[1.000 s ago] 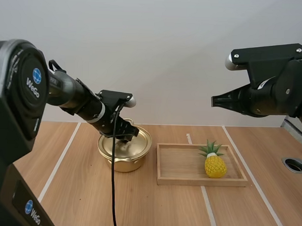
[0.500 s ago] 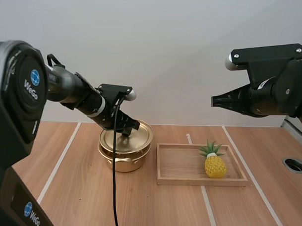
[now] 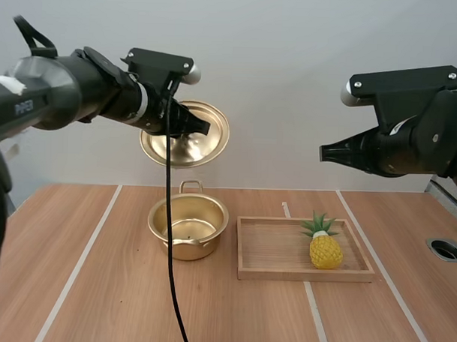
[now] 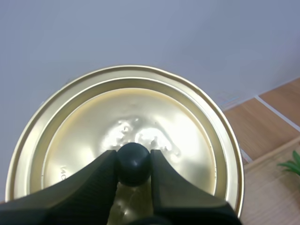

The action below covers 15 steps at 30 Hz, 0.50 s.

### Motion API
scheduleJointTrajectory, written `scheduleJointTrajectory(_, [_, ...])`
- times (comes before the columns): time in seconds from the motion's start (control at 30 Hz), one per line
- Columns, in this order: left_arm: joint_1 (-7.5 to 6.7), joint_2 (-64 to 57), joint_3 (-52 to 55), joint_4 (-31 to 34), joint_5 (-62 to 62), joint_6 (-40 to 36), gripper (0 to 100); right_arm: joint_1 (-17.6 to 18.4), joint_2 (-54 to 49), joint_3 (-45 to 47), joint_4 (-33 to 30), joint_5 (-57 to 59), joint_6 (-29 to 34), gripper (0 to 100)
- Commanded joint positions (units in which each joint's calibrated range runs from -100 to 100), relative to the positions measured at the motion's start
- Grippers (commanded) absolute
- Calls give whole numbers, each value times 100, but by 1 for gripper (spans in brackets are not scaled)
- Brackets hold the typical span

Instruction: Open the pot, put the pineapple inside, and close it

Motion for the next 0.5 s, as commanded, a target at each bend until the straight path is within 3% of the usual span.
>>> scheduleJointTrajectory(0.0, [-6,-418,-76,-136,-615,-93,0,-20,-36,-44,33,-50,-31,0])
scheduleJointTrajectory(0.47, [-6,-2186,-76,-290,-2969,-332,0,-20,-36,-44,172,-612,-31,0])
